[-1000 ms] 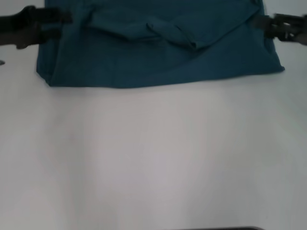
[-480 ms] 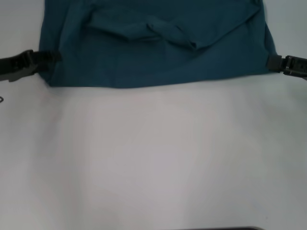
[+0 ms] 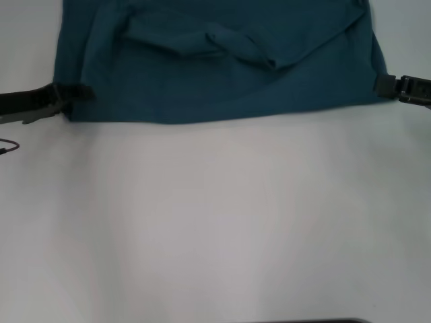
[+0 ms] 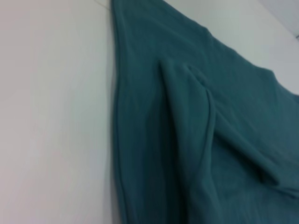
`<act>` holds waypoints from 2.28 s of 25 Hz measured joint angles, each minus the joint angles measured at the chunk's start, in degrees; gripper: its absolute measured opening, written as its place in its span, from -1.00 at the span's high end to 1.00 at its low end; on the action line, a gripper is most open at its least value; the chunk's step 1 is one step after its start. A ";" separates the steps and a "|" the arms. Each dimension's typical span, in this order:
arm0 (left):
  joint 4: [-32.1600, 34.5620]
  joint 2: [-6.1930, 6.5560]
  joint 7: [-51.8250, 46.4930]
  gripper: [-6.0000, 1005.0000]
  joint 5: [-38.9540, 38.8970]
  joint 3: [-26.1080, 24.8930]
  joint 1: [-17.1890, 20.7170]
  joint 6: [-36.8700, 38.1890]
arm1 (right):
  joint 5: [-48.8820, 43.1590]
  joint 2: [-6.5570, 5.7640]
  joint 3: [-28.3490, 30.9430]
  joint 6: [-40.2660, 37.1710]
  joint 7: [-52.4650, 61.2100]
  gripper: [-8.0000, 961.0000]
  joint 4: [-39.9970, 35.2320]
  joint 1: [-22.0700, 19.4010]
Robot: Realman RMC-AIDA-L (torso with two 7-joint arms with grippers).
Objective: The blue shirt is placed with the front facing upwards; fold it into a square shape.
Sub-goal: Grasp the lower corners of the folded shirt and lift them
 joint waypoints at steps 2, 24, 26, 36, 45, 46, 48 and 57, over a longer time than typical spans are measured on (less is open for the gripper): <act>0.23 -0.12 0.00 -0.23 0.21 0.77 -0.48 -0.42 | 0.11 0.04 0.02 0.02 0.03 -0.92 0.04 0.03; -3.92 0.01 -5.51 0.15 1.86 3.66 -1.37 5.03 | -0.72 -1.26 1.70 -0.21 0.93 -0.92 -0.32 -0.45; -3.85 0.23 -6.07 0.31 2.40 3.90 -1.70 5.41 | -2.13 -1.99 1.76 -0.20 1.66 -0.92 -0.32 0.03; -3.90 0.73 -7.42 0.87 3.20 3.66 -3.37 7.32 | -14.51 -5.93 1.21 2.41 11.53 -0.93 -8.11 4.56; -4.19 1.79 -10.00 0.98 2.96 3.54 -5.98 13.23 | -26.34 -4.80 -0.18 10.34 16.03 -0.93 -9.40 11.55; -4.33 1.88 -10.20 0.98 2.95 3.50 -6.10 13.60 | -27.25 -4.35 -0.64 11.67 16.21 -0.93 -9.39 12.02; -4.72 1.98 -10.34 0.98 2.86 3.32 -6.17 14.14 | -28.70 -3.55 -1.30 14.05 16.57 -0.93 -9.34 12.75; -5.03 2.00 -10.39 0.98 2.75 2.48 -6.24 13.99 | -32.28 -2.59 -3.71 21.44 18.55 -0.93 -6.17 13.73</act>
